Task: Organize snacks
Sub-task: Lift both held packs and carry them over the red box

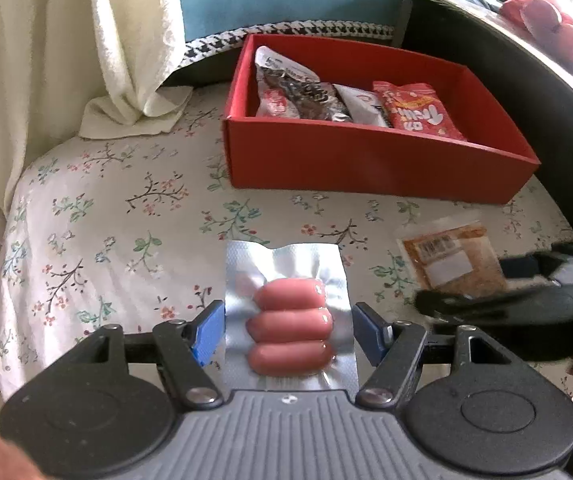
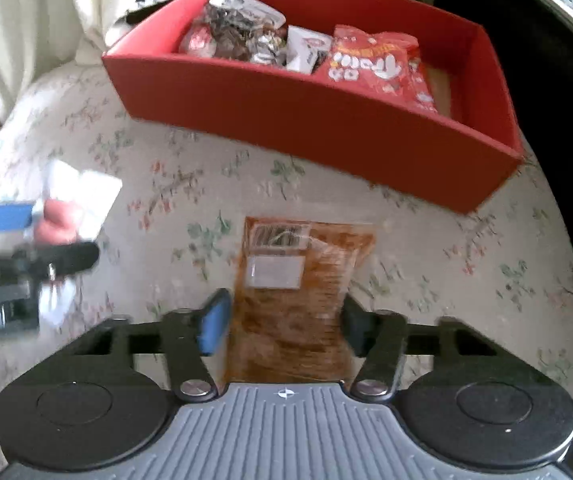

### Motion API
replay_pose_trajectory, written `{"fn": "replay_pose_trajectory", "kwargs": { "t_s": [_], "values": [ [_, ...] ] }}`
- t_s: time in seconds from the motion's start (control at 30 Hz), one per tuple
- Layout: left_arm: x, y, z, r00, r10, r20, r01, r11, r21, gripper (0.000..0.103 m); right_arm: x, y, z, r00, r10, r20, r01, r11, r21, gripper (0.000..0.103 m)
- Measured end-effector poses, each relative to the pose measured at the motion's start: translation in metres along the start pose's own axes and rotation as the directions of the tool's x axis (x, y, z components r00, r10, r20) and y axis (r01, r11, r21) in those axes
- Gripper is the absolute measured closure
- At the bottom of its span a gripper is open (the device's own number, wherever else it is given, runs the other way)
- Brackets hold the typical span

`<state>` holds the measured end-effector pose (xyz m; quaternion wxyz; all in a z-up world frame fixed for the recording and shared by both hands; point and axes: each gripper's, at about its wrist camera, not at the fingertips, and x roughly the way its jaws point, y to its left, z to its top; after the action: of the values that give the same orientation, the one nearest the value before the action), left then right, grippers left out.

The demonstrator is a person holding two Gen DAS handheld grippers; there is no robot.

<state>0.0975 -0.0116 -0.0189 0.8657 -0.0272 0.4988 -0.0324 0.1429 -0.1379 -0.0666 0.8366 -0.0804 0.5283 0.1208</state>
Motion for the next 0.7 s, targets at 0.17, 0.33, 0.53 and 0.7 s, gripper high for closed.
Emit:
{"fn": "replay_pose_trajectory", "kwargs": {
  "t_s": [0.17,0.33,0.53,0.7],
  "values": [
    [-0.003,0.002,0.0,1.0,-0.016,0.001,0.016,1.0,-0.017,0.042,-0.017,-0.018,-0.003,0.996,0.084,0.031,-0.087,0.992,0.095,0.065],
    [-0.009,-0.005,0.003,0.999,-0.027,0.025,0.027,1.0,-0.006,0.042,-0.029,-0.022,0.003,0.977,0.197,0.079,-0.207,0.967,0.151,0.07],
    [-0.005,-0.003,0.002,1.0,-0.019,0.014,0.019,1.0,-0.012,0.042,-0.022,-0.019,0.008,0.936,0.342,0.083,-0.352,0.916,0.193,0.07],
    [0.002,0.007,-0.004,1.0,-0.002,-0.013,0.002,1.0,-0.019,0.042,-0.018,-0.015,0.007,0.969,0.238,0.063,-0.245,0.956,0.16,0.044]
  ]
}}
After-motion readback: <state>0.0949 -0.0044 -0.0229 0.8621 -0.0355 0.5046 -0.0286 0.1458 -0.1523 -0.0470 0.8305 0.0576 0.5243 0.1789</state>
